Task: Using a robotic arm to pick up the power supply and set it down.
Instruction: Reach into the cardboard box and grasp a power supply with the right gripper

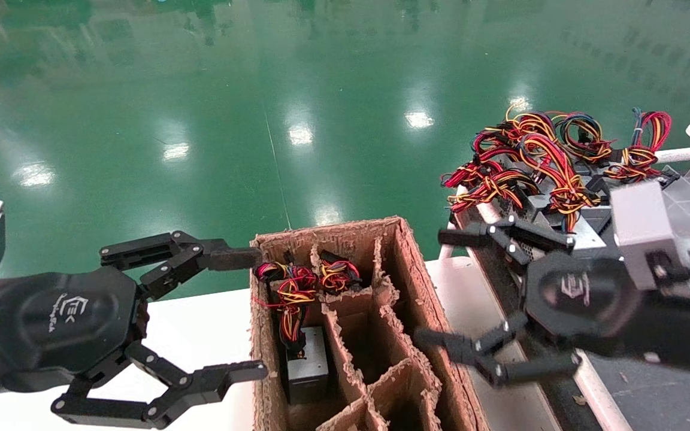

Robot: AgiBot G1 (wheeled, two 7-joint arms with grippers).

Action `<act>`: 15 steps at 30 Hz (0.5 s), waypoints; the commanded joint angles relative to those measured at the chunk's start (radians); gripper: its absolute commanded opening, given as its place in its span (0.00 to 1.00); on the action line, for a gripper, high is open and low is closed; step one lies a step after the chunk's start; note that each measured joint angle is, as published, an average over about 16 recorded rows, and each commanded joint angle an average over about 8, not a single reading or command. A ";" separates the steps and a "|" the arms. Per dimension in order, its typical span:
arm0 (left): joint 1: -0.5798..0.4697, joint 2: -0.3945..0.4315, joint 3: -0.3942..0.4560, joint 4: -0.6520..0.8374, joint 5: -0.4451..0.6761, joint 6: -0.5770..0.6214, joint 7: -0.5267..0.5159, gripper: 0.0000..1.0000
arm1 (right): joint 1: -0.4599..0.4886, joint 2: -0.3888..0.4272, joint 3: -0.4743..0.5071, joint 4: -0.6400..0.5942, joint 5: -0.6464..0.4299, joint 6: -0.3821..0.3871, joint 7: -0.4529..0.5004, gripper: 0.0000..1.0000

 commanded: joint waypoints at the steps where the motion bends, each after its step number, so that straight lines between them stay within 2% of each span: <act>1: 0.000 0.000 0.000 0.000 0.000 0.000 0.000 1.00 | 0.002 -0.006 -0.006 0.001 -0.017 0.011 -0.001 1.00; 7: 0.000 0.000 0.000 0.000 0.000 0.000 0.000 1.00 | 0.077 -0.099 -0.098 -0.036 -0.180 0.078 0.069 1.00; 14: 0.000 0.000 0.000 0.000 0.000 0.000 0.000 1.00 | 0.188 -0.235 -0.206 -0.191 -0.352 0.113 0.151 1.00; 15: 0.000 0.000 0.000 0.000 0.000 0.000 0.000 1.00 | 0.201 -0.255 -0.216 -0.219 -0.368 0.116 0.156 0.93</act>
